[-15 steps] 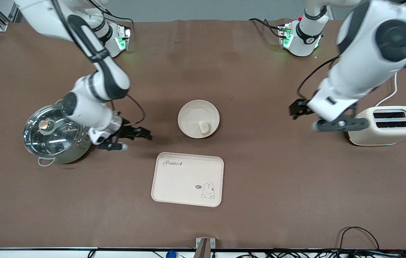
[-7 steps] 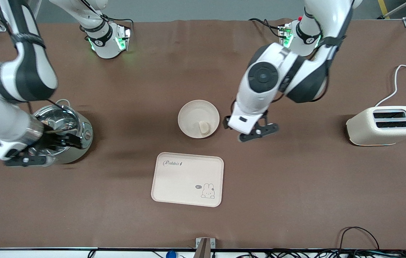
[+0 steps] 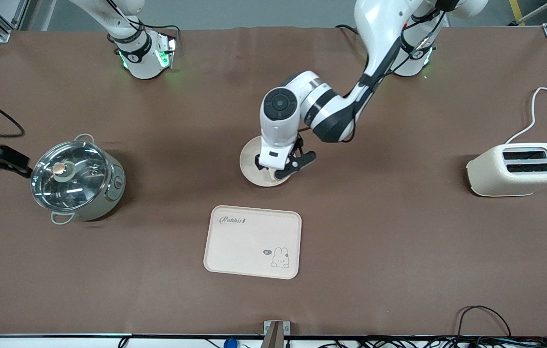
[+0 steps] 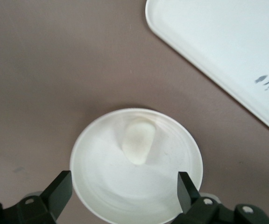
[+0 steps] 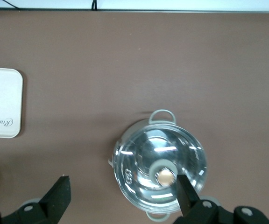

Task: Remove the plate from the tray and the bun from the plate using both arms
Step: 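Grasp the white bun on the plate with the left gripper and lift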

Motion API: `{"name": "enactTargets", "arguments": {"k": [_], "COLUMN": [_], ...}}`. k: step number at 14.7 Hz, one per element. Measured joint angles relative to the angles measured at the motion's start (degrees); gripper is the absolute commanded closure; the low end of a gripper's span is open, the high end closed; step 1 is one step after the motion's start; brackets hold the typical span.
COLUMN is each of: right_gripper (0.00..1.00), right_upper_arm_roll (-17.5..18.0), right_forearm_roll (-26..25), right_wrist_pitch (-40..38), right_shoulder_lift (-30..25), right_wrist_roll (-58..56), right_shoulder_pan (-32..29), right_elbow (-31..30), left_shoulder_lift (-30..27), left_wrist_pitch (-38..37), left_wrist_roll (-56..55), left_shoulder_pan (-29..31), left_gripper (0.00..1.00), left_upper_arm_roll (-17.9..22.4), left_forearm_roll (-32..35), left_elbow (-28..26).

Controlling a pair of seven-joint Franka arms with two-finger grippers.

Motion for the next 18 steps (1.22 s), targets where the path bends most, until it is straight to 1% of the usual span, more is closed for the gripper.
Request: {"name": "enactTargets", "arguments": {"k": [1,4,5,8,9,10,11,13,15,16,17,18], "right_gripper": [0.00,0.00,0.00,0.00,0.00,0.00,0.00,0.00,0.00,0.00,0.00,0.00], "right_upper_arm_roll": [0.01,0.00,0.02,0.28,0.22,-0.63,-3.17,-10.08,-13.85,-15.73,-18.17,-20.72], "right_forearm_roll": [0.00,-0.01,-0.01,0.01,0.01,0.00,0.00,0.00,0.00,0.01,0.02,0.03], "right_wrist_pitch": [-1.37,-5.63,-6.81,-8.06,-8.59,-9.08,-9.25,-9.26,-9.31,-9.34,-9.36,-9.39], "right_shoulder_lift": [-1.90,-6.14,-6.75,-6.76,-6.69,-6.70,-6.75,-6.80,-6.80,-6.80,-6.81,-6.81], "right_wrist_roll": [-1.03,-2.91,-3.17,-3.53,-3.66,-3.68,-3.61,-3.61,-3.64,-3.69,-3.73,-3.75], "right_shoulder_pan": [-0.38,-0.82,-0.82,-0.69,-0.04,1.75,4.92,11.46,13.95,15.07,16.89,18.94], "right_elbow": [0.07,0.39,0.39,0.32,0.30,0.30,0.30,0.31,0.31,0.31,0.31,0.31], "left_shoulder_lift": [1.33,4.13,4.86,6.45,6.74,7.00,7.27,7.99,8.60,8.73,8.80,8.86], "left_wrist_pitch": [1.14,2.38,2.82,5.02,5.16,5.35,5.94,7.86,8.70,8.76,8.76,8.76], "left_wrist_roll": [-0.90,-1.65,-1.65,-1.64,-1.64,-1.64,-1.64,-1.64,-1.64,-1.64,-1.64,-1.64], "left_shoulder_pan": [-0.54,-0.92,-0.90,-0.92,-0.96,-0.99,-1.01,-1.03,-1.08,-1.10,-1.10,-1.11], "left_gripper": [0.19,0.23,0.25,0.24,0.24,0.25,0.26,0.33,0.42,0.49,0.61,0.77], "left_upper_arm_roll": [0.03,0.08,0.14,0.19,0.19,0.19,0.19,0.18,0.17,0.17,0.17,0.17], "left_forearm_roll": [0.40,4.08,4.47,4.73,4.74,4.74,4.74,4.74,4.74,4.75,4.75,4.75], "left_elbow": [0.00,0.02,0.02,0.06,0.07,0.07,0.08,0.07,0.07,0.07,0.07,0.07]}}
